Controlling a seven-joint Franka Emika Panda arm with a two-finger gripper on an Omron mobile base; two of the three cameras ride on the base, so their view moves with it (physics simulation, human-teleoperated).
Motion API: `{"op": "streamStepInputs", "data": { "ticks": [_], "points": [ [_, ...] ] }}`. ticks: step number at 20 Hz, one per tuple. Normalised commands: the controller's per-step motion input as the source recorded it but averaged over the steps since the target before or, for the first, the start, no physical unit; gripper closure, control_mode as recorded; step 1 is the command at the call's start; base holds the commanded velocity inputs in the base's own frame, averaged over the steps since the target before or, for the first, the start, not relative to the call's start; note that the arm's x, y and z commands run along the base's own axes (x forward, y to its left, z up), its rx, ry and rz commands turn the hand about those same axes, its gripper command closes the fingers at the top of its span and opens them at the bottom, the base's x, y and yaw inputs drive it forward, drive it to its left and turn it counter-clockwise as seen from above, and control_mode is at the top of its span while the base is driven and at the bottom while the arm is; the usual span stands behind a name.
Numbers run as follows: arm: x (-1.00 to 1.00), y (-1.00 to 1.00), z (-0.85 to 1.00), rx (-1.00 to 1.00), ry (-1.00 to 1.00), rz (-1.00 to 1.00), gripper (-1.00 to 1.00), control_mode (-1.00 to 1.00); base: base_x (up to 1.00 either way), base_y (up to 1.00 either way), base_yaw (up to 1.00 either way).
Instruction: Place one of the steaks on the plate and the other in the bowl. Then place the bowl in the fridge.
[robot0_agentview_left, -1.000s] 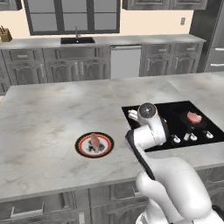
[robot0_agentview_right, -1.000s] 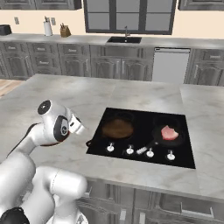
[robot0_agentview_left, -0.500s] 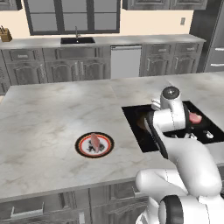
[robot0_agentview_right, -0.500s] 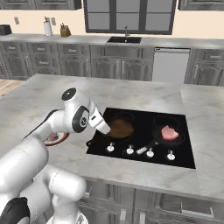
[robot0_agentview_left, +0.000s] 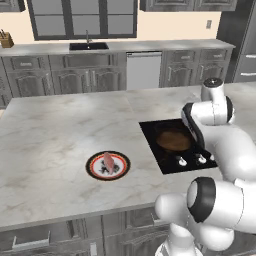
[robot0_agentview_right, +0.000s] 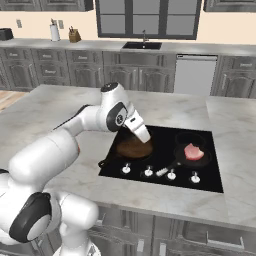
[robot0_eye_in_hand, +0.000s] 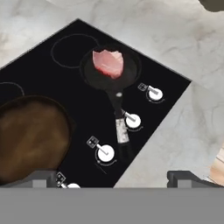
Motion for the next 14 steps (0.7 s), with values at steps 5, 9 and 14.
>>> {"op": "streamStepInputs", "data": {
  "ticks": [5,9,14],
  "points": [
    [0.00,-0.74,-0.05,0.00,0.13,0.00,-1.00,-1.00,0.00,0.00,0.00],
    [0.00,-0.66,-0.19,0.00,0.07,0.01,-1.00,-1.00,0.00,0.00,0.00],
    [0.00,-0.20,-0.41,-0.02,0.02,0.12,-1.00,-1.00,0.00,0.00,0.00]
  ]
}}
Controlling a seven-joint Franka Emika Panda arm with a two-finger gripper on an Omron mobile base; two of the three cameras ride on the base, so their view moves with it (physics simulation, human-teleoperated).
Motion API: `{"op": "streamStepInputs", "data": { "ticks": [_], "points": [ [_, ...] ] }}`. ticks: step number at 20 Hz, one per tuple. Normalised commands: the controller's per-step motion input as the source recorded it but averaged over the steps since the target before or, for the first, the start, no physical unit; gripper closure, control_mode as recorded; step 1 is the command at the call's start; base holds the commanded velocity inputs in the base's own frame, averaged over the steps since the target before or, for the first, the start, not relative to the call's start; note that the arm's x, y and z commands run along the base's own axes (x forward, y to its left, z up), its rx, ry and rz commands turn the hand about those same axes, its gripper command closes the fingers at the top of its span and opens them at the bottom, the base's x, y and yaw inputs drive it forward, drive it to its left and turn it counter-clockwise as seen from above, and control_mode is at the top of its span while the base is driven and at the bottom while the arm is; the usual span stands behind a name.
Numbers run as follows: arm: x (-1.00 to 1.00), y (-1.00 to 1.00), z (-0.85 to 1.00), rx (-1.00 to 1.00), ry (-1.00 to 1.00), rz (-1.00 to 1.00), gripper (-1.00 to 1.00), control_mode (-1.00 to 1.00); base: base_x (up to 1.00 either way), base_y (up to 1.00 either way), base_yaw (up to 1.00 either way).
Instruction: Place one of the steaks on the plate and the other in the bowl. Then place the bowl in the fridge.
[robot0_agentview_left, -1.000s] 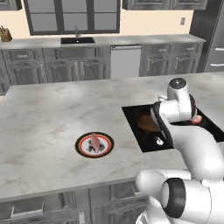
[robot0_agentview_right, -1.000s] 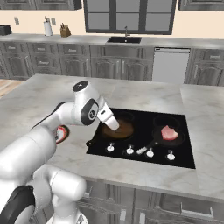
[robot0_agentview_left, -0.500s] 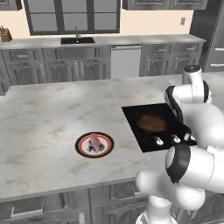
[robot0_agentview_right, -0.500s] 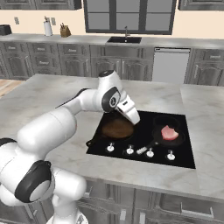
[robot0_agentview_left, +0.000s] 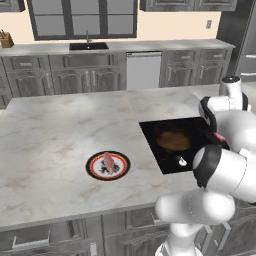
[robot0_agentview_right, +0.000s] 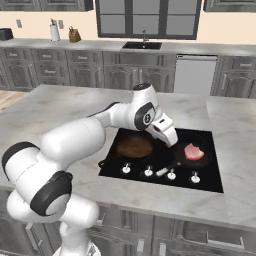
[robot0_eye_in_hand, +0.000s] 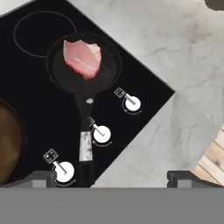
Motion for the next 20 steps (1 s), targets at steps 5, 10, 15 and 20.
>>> {"op": "streamStepInputs", "data": {
  "ticks": [5,10,15,20],
  "points": [
    [0.02,-0.15,-0.35,0.00,0.00,0.17,-1.00,-1.00,0.00,0.00,0.00],
    [0.31,-0.03,-0.10,-0.11,0.14,0.17,-1.00,-1.00,0.00,0.00,0.00],
    [0.32,-0.05,-0.11,-0.14,0.18,0.17,-1.00,-1.00,0.00,0.00,0.00],
    [0.13,-0.53,-0.18,0.11,0.00,0.05,-1.00,-1.00,0.00,0.00,0.00]
  ]
}}
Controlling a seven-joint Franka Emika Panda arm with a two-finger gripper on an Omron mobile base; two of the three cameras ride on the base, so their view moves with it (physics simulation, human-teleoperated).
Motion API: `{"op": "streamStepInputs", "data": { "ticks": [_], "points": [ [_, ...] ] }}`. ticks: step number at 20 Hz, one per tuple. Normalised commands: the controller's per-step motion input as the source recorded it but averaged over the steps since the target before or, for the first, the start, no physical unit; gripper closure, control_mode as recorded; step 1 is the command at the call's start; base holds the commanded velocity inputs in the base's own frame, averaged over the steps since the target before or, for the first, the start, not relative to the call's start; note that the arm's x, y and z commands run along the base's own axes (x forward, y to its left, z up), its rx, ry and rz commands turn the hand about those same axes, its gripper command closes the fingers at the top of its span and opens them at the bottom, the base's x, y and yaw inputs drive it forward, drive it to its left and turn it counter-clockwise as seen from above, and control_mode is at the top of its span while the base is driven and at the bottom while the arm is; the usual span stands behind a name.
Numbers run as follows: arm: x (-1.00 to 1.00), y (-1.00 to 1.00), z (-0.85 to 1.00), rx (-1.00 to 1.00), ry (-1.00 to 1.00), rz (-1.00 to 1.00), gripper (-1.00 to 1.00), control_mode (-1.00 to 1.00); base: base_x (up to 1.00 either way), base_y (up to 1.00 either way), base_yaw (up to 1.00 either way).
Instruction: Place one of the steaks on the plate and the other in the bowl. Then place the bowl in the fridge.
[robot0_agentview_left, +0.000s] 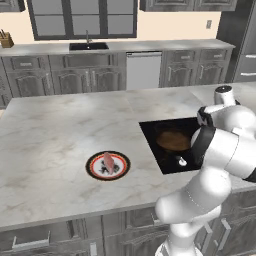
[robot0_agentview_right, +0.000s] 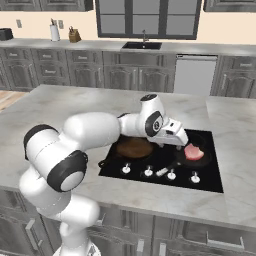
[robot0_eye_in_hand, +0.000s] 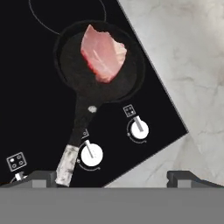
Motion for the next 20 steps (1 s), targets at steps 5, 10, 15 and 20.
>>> {"op": "streamStepInputs", "data": {
  "ticks": [5,10,15,20],
  "points": [
    [0.17,-0.34,-0.10,0.17,0.00,0.02,-1.00,-1.00,0.00,0.00,0.00],
    [0.34,0.00,-0.10,0.01,0.00,0.10,-1.00,-1.00,0.00,0.00,0.00],
    [0.28,0.00,-0.40,0.00,0.02,0.12,-1.00,-1.00,0.00,0.00,0.00],
    [0.26,-0.04,-0.21,0.00,0.05,0.13,-1.00,-1.00,0.00,0.00,0.00]
  ]
}}
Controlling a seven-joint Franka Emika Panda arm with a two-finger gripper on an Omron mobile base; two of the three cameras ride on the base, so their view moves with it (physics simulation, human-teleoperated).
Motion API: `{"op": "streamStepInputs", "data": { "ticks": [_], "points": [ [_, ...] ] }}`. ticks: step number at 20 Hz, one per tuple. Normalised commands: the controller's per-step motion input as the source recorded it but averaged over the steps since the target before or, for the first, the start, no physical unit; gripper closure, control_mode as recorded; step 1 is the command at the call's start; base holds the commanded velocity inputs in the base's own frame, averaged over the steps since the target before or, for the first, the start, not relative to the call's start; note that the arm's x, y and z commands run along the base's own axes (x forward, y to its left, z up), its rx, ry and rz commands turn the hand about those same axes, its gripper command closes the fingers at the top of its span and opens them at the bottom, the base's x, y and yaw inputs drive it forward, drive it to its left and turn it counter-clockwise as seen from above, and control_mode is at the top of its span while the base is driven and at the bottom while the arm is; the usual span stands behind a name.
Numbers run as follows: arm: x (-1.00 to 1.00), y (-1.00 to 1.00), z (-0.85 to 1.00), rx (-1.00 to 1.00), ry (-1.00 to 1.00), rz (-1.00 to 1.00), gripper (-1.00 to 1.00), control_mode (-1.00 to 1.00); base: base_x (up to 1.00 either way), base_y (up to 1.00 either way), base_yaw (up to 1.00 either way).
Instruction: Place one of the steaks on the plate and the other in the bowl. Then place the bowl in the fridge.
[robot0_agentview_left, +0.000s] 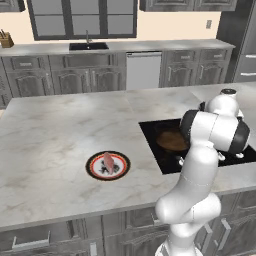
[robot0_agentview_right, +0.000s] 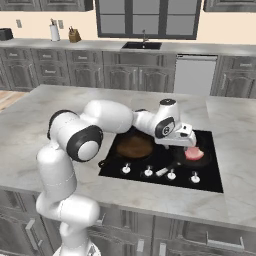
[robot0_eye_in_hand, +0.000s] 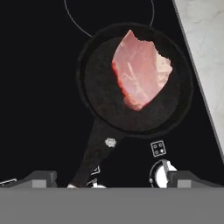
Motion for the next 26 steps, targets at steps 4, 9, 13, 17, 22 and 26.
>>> {"op": "streamStepInputs", "data": {
  "ticks": [4,9,13,17,22,26],
  "points": [
    [0.19,-0.22,-0.06,0.00,0.00,0.10,-1.00,-1.00,0.00,0.00,0.00],
    [0.11,-0.23,-0.21,0.00,0.00,0.06,-1.00,-1.00,0.00,0.00,0.00],
    [0.19,-0.03,-0.25,0.00,0.00,0.04,-1.00,-1.00,0.00,0.00,0.00],
    [0.24,0.00,-0.27,0.00,0.00,0.04,-1.00,-1.00,0.00,0.00,0.00],
    [0.30,-0.06,-0.19,0.00,0.00,0.07,-1.00,-1.00,0.00,0.00,0.00],
    [0.26,-0.25,-0.07,0.00,0.00,0.07,-1.00,-1.00,0.00,0.00,0.00]
  ]
}}
